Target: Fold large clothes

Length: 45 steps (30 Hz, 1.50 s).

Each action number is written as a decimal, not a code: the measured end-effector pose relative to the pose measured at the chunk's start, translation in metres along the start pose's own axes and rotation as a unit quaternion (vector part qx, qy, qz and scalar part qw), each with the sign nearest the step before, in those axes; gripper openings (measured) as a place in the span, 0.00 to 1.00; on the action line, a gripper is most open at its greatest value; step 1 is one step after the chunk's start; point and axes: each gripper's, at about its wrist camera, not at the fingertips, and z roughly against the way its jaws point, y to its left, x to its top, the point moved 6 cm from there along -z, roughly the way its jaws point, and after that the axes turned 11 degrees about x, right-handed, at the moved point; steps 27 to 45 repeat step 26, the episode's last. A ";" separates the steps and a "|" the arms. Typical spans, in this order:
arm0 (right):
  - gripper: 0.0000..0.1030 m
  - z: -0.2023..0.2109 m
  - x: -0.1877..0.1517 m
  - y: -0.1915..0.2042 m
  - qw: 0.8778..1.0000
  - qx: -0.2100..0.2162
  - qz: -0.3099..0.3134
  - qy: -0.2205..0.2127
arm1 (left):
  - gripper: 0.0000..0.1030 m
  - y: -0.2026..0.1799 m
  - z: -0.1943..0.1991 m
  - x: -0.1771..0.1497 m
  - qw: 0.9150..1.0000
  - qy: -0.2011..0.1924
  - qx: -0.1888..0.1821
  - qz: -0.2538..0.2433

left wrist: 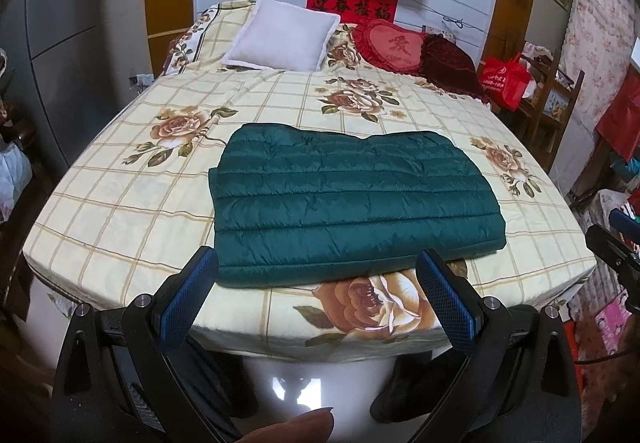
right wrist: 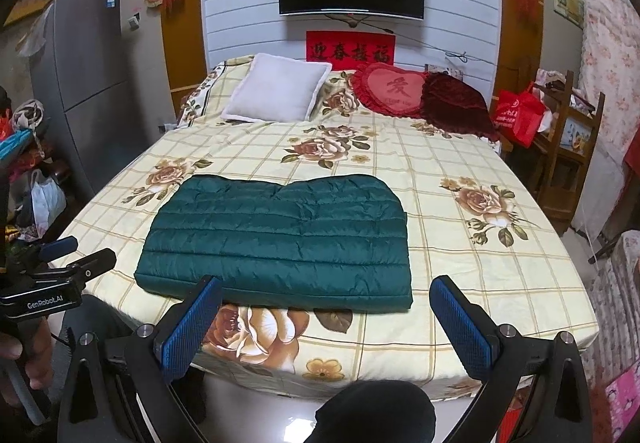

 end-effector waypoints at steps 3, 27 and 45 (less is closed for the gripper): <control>1.00 0.000 -0.002 -0.001 1.000 0.001 0.000 0.002 | 0.97 0.000 -0.001 0.000 1.000 0.001 -0.001 -0.001; 1.00 -0.011 -0.004 -0.005 1.000 0.012 -0.007 0.010 | 0.97 -0.003 -0.011 -0.005 1.000 0.004 -0.007 0.003; 1.00 -0.011 -0.004 -0.005 1.000 0.012 -0.007 0.010 | 0.97 -0.003 -0.011 -0.005 1.000 0.004 -0.007 0.003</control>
